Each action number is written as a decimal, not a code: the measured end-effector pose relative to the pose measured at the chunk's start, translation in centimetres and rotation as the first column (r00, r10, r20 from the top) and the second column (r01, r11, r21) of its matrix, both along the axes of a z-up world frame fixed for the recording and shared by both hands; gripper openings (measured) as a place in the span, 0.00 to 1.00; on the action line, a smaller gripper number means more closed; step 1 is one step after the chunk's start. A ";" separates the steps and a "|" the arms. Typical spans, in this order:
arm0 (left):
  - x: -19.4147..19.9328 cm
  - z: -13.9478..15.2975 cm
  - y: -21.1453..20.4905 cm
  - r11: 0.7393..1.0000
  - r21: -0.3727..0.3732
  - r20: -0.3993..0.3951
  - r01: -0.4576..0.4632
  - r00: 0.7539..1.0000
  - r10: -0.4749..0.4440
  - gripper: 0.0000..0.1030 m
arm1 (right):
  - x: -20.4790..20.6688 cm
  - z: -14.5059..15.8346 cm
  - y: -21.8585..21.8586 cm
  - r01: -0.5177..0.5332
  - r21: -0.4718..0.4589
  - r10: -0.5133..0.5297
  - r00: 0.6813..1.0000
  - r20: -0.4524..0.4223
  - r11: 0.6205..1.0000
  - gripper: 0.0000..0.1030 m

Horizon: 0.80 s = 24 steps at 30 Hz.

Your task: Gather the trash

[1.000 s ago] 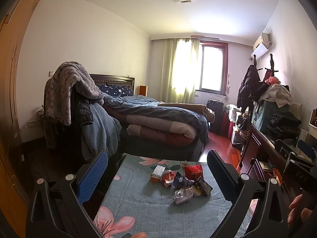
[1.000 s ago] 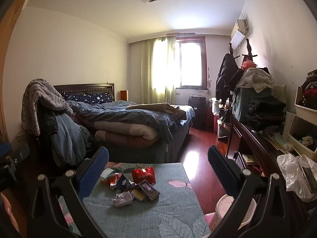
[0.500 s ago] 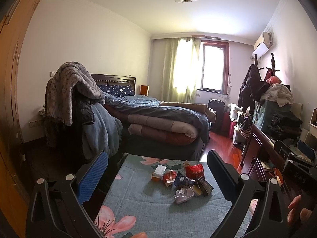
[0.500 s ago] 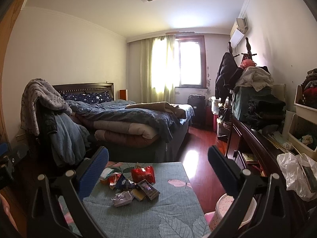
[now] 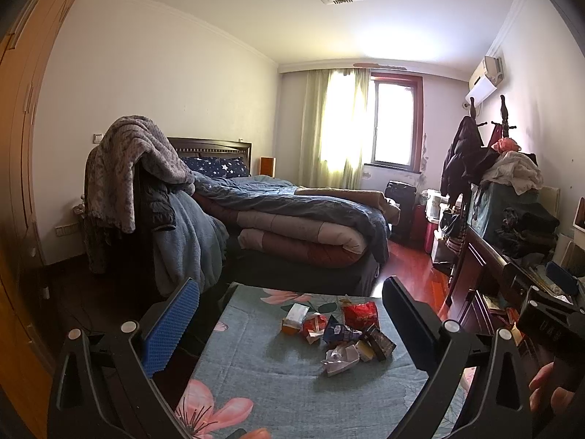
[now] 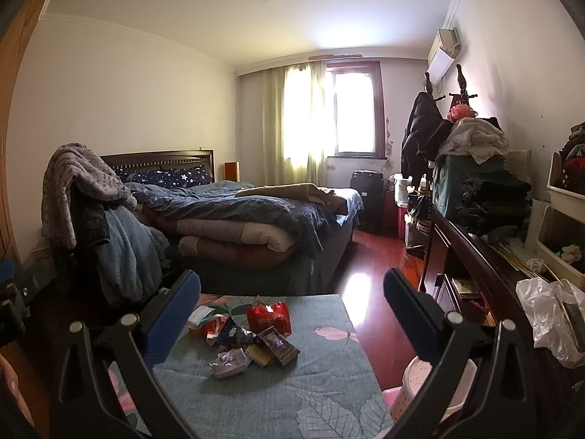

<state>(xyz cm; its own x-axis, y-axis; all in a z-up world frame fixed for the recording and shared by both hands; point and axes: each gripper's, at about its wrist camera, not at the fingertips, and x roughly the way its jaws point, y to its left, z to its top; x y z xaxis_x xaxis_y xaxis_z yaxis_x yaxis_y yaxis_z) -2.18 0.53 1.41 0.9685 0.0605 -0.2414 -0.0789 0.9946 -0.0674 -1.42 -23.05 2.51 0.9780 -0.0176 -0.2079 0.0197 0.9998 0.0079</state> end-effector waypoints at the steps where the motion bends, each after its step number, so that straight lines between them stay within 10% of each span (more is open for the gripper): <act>1: 0.1 0.0 0.1 1.000 -0.001 0.001 0.001 1.000 -0.001 0.97 | 0.0 0.0 0.0 0.000 0.000 0.000 1.000 0.001 1.000 0.97; 24: 0.2 0.8 1.2 1.000 0.008 -0.009 -0.011 1.000 0.011 0.97 | 0.0 0.0 0.2 0.003 0.001 -0.003 1.000 0.001 1.000 0.97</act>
